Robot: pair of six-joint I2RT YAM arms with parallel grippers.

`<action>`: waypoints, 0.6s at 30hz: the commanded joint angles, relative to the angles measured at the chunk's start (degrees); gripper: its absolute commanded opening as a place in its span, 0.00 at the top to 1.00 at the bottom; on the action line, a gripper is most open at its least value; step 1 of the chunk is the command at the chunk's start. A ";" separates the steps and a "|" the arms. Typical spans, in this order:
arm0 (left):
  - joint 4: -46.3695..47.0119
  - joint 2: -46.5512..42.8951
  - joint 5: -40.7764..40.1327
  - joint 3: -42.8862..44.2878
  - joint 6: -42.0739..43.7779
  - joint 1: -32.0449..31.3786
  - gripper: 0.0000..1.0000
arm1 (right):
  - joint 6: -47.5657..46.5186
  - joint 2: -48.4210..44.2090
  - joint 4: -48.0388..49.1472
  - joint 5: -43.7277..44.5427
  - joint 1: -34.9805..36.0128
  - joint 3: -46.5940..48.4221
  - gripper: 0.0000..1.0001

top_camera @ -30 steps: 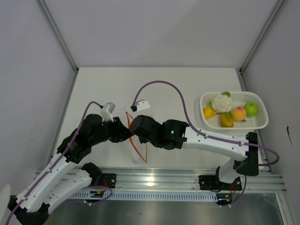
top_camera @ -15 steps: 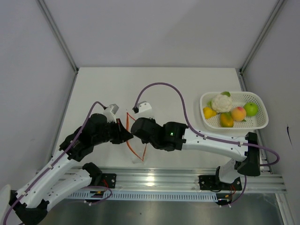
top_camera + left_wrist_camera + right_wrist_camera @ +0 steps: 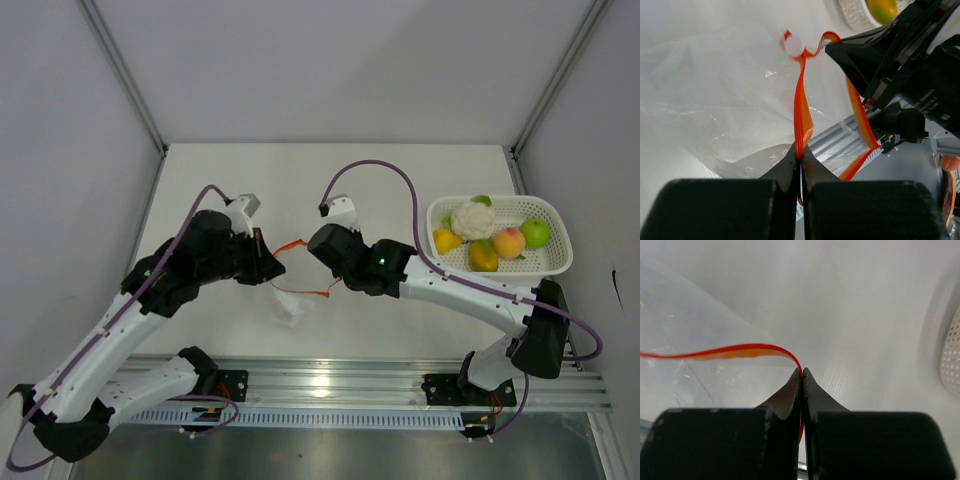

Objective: Place the food in the zip-top bag and seal the zipper
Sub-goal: Open the zipper of the food storage bag.

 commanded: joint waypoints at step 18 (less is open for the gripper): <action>17.75 13.04 2.60 -4.80 4.53 -0.30 1.00 | 1.05 -17.54 3.42 -10.24 -11.63 -4.56 0.01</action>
